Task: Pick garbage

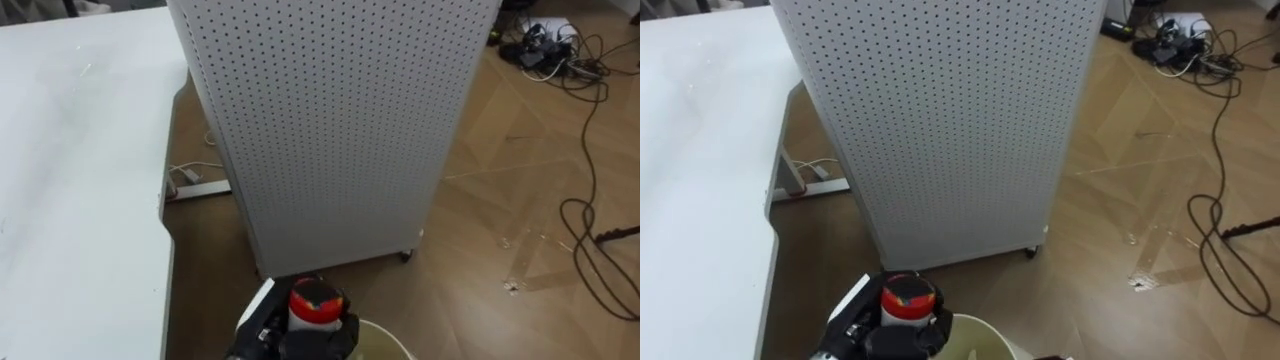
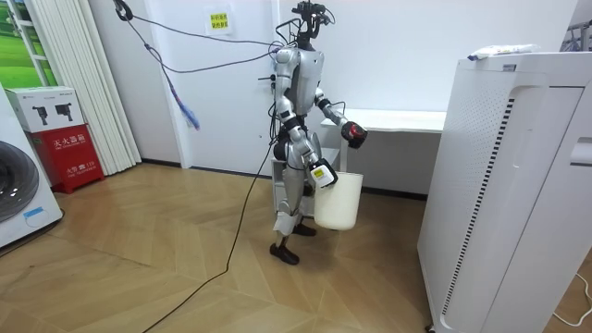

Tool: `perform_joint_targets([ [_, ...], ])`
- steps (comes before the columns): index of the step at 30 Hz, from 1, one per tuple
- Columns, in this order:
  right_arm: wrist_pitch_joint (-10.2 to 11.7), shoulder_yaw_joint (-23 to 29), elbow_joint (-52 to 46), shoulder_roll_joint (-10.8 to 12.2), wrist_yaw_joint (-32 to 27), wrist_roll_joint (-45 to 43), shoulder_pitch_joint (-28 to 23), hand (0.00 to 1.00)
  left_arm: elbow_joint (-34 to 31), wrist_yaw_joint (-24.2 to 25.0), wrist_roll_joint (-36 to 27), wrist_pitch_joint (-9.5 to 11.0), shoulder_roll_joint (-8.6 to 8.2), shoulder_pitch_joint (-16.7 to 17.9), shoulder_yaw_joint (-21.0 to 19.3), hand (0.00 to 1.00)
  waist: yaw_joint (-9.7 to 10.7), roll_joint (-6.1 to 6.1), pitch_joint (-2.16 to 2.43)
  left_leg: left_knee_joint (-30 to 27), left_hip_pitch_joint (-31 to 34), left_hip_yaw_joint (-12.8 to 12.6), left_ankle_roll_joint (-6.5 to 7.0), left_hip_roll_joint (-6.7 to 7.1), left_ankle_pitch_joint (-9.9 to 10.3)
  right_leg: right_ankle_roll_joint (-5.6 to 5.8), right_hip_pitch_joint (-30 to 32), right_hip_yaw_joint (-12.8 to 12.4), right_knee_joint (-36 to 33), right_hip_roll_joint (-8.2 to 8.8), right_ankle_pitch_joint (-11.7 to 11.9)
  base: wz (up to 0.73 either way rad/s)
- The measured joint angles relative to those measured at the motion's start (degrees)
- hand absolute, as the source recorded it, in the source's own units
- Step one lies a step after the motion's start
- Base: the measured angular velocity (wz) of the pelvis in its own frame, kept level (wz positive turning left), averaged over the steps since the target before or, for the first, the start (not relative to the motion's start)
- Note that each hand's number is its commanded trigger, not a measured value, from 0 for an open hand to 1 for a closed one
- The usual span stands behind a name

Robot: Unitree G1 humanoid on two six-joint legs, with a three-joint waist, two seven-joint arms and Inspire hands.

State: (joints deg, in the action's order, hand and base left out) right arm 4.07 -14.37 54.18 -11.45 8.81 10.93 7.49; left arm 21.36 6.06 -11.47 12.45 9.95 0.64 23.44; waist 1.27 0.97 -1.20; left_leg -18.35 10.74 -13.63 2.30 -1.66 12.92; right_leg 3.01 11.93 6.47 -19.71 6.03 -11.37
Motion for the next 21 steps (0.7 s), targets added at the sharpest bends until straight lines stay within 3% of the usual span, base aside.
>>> perform_joint_targets([
  [7, 0.22, -0.08, 1.47, 0.02, 0.17, 0.13, 0.59, 1.0, 4.05, 2.81, -0.01, -0.09, 0.2, 0.12, 1.9, 1.0, 0.07, -0.13, -0.14, -0.16, 0.96, -0.01, 0.0, -0.02, -0.01, 0.0, 0.78, -0.01, 0.03, -0.05, 0.0, 0.0],
  [8, 0.22, -0.08, 1.47, 0.02, 0.16, 0.24, 0.61, 1.0, 4.56, 3.38, -0.01, -0.11, 0.21, 0.12, 2.29, 0.65, 0.03, -0.21, -0.2, -0.3, 1.38, 0.0, 0.0, -0.04, -0.01, 0.0, 1.18, -0.01, -0.02, -0.05, 0.0, 0.0],
  [9, 0.22, -0.08, 1.47, 0.02, 0.13, 0.4, 0.66, 1.0, 4.71, 3.66, -0.01, -0.17, 0.24, 0.14, 2.65, 0.15, 0.02, -0.25, -0.35, -0.61, 1.94, 0.01, 0.01, -0.08, -0.01, -0.01, 1.6, 0.0, -0.07, -0.05, 0.01, 0.0],
  [10, 0.22, -0.08, 1.47, 0.02, 0.13, 0.45, 0.68, 1.0, 4.72, 3.72, -0.01, -0.19, 0.25, 0.15, 2.82, 0.0, -0.01, -0.27, -0.36, -0.69, 2.25, 0.01, 0.0, -0.09, -0.01, -0.02, 1.93, 0.0, -0.16, -0.05, 0.01, 0.0],
  [18, 0.41, -0.55, 2.64, 0.16, 0.01, 0.53, 0.98, 1.0, 8.14, 4.78, 1.06, -0.37, 0.73, -0.56, 3.77, 0.0, -0.01, -0.34, -0.99, -1.43, 3.8, 0.01, 0.0, -0.35, 0.0, -0.04, 3.46, 0.15, -0.94, -0.12, 0.02, 0.0],
  [21, 0.87, -0.62, 3.61, 0.13, -0.01, 0.53, 1.4, 1.0, 8.51, 4.78, 1.03, -0.37, 1.07, -0.91, 3.75, 0.0, 0.0, -0.32, -1.01, -1.81, 4.68, 0.01, 0.0, -0.51, 0.0, -0.14, 4.2, 0.37, -0.99, -0.15, 0.08, 0.0],
])
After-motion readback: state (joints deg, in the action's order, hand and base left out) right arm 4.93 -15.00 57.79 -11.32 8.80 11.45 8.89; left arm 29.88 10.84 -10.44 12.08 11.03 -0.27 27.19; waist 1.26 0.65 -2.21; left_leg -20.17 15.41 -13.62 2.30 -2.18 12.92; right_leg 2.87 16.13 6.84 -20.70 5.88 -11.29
